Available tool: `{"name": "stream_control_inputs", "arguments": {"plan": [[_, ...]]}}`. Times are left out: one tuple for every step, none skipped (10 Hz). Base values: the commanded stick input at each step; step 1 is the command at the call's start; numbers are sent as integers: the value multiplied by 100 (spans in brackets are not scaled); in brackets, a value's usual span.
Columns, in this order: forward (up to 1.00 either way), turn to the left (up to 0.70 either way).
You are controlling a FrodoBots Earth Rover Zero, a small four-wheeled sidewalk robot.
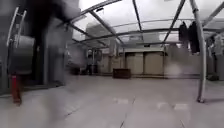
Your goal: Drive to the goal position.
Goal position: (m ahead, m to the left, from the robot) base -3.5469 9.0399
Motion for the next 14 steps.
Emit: {"name": "stream_control_inputs", "arguments": {"plan": [[70, 0], [19, 0], [0, 0], [0, 0], [0, 0], [0, 0], [0, 0], [0, 0], [0, 0], [0, 0], [0, 0], [20, 0], [70, 0], [70, 0]]}}
